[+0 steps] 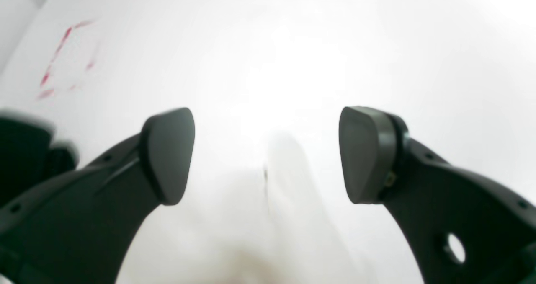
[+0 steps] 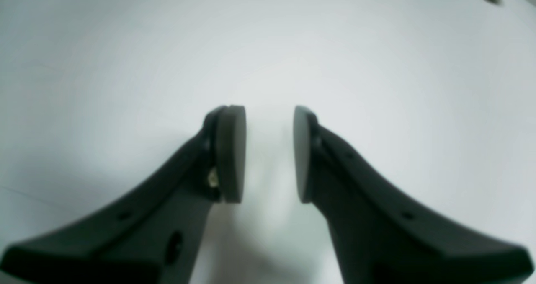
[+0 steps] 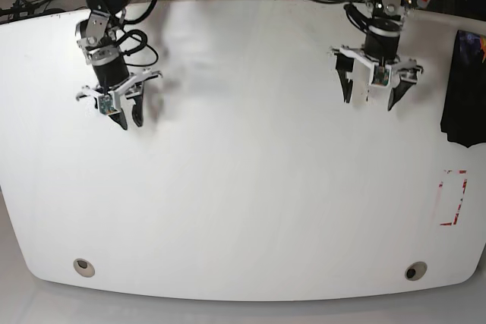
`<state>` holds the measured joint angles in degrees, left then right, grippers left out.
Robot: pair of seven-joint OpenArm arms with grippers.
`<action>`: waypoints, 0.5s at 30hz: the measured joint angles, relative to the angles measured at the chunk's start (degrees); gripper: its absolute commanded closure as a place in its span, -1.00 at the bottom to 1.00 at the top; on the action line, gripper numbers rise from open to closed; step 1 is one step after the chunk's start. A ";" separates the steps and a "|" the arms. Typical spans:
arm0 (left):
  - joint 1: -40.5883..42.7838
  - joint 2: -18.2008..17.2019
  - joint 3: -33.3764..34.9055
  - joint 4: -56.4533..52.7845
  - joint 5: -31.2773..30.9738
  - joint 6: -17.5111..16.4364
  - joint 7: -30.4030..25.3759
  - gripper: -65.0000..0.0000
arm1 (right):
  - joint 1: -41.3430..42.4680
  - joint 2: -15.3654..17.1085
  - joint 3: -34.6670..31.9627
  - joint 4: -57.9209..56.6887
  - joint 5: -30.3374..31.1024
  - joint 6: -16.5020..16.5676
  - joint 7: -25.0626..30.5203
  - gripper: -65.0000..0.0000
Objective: Fold the T-shirt properly
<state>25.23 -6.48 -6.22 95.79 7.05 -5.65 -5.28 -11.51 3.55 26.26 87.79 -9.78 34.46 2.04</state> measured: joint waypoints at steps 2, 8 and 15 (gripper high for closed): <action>3.96 -0.13 1.25 2.80 0.04 3.08 -0.13 -0.53 | -3.39 0.17 0.28 0.26 0.24 -1.40 2.01 0.45; 17.55 -0.04 3.45 12.13 -0.26 6.16 -0.57 -0.53 | -15.78 -0.04 -0.04 4.90 10.95 -1.64 3.82 0.45; 29.49 3.43 3.63 13.73 -0.26 6.14 -0.33 -0.53 | -28.83 0.59 0.92 8.52 19.87 -2.25 3.89 0.46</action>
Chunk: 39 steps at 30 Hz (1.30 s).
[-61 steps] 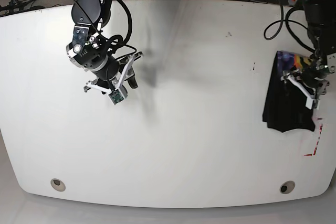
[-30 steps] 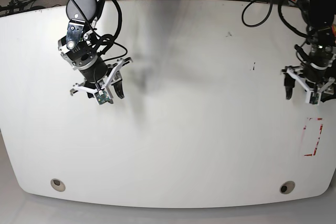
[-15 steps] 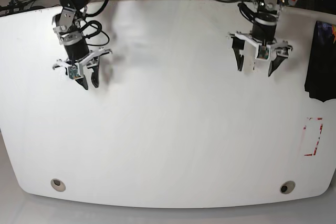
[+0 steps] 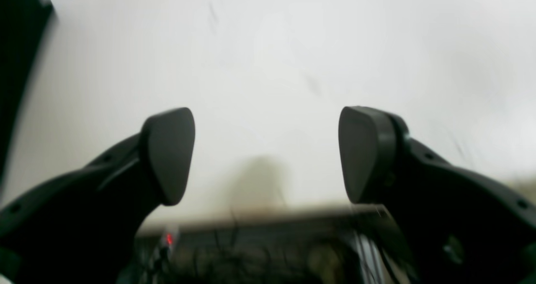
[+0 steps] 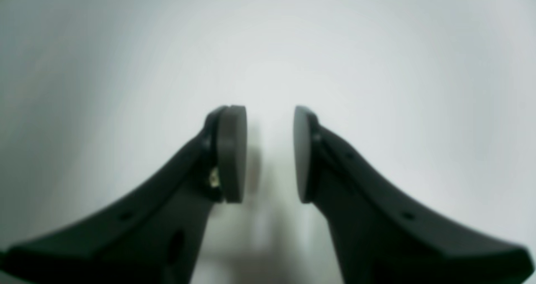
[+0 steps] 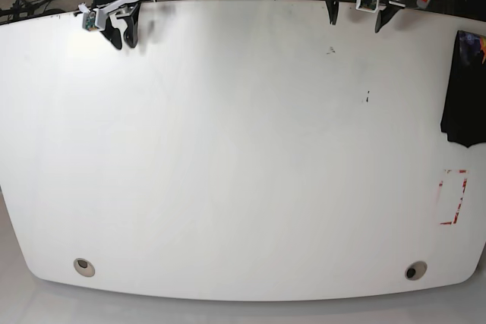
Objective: Fold the T-shirt properly
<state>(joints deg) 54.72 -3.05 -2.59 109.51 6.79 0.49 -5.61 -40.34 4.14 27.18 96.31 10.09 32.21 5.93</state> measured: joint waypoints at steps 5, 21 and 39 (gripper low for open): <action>7.39 0.74 0.57 0.15 -0.98 0.33 -0.48 -0.53 | -7.80 0.22 -0.22 0.92 5.66 0.90 0.61 0.46; 12.92 -3.89 1.55 -17.86 -12.44 0.59 -0.13 -0.53 | -18.93 -0.76 -1.36 -13.18 6.49 6.91 0.22 0.46; -21.55 -3.69 6.40 -72.41 -12.41 0.33 -1.73 -0.53 | 7.93 0.17 -9.40 -50.56 -14.49 -0.26 1.53 0.46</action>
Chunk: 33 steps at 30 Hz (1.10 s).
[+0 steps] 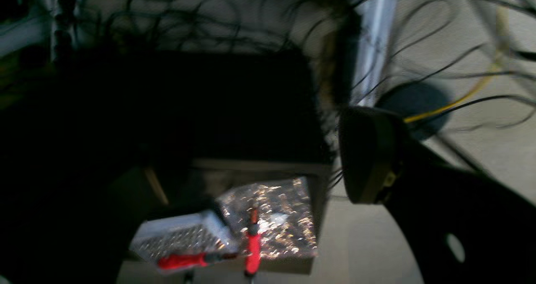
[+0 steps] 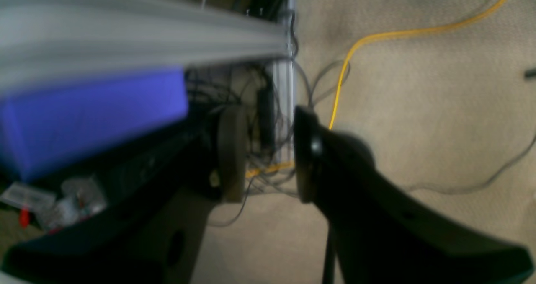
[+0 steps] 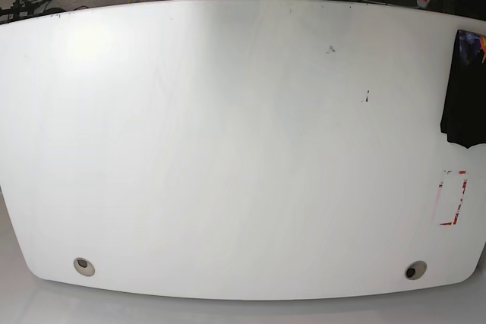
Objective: Fold the T-shirt properly
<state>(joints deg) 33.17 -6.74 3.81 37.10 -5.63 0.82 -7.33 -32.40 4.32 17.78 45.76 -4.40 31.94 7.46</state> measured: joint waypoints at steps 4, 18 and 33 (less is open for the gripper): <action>-8.74 -0.04 0.02 -11.82 0.20 -0.15 0.02 -0.53 | 6.49 0.68 0.17 -8.20 -3.48 -3.02 0.04 0.45; -17.49 1.09 1.55 -18.14 -0.07 -0.13 5.68 -0.54 | 21.55 3.52 0.17 -26.80 -6.12 -6.25 -0.13 0.45; -27.30 3.28 1.66 -26.45 0.02 -0.17 7.30 -0.54 | 22.36 3.02 0.15 -27.12 -6.34 -7.76 -0.39 0.45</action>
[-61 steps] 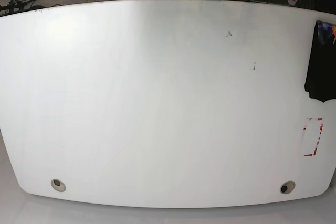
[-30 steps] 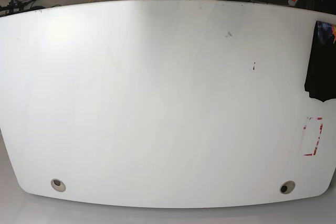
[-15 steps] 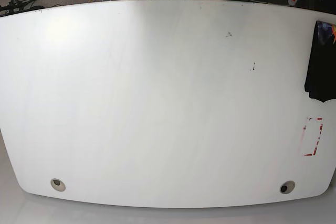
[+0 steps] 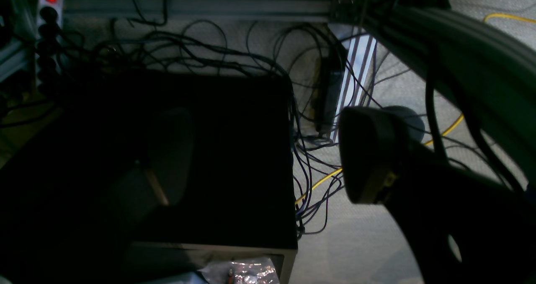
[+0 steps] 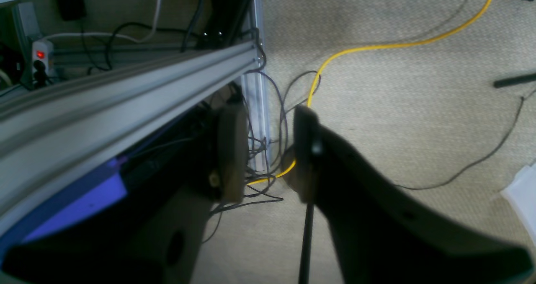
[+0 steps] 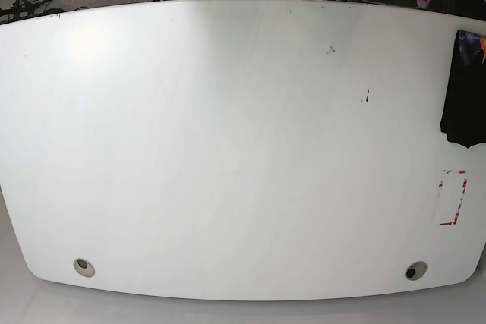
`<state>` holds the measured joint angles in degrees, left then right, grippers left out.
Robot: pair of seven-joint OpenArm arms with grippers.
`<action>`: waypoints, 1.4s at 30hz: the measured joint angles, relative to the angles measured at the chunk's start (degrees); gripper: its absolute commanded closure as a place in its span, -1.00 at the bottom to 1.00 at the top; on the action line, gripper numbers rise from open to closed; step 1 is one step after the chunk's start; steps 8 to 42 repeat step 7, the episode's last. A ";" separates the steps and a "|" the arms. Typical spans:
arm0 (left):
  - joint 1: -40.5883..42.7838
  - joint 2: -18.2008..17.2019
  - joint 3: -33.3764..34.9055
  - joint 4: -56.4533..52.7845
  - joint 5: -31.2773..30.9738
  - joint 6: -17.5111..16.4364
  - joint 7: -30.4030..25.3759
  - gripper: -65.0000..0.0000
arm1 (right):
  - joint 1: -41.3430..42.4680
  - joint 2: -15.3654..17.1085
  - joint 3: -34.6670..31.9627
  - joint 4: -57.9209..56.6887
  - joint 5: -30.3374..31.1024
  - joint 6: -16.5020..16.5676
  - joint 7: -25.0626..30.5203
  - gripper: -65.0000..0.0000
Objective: Fold the T-shirt properly
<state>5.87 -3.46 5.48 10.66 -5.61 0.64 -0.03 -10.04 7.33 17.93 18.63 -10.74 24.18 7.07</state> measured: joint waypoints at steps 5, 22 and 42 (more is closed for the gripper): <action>0.17 0.46 -0.02 -0.22 -0.04 0.00 0.04 -0.55 | -0.07 -0.02 0.00 -0.02 0.00 -0.02 -0.04 0.45; 0.50 0.92 0.00 -0.33 -0.02 0.00 0.28 -0.55 | -0.04 -0.02 0.00 -0.02 0.00 -0.02 -0.02 0.45; 0.50 0.92 0.00 -0.33 -0.02 0.00 0.28 -0.55 | -0.04 -0.02 0.00 -0.02 0.00 -0.02 -0.02 0.45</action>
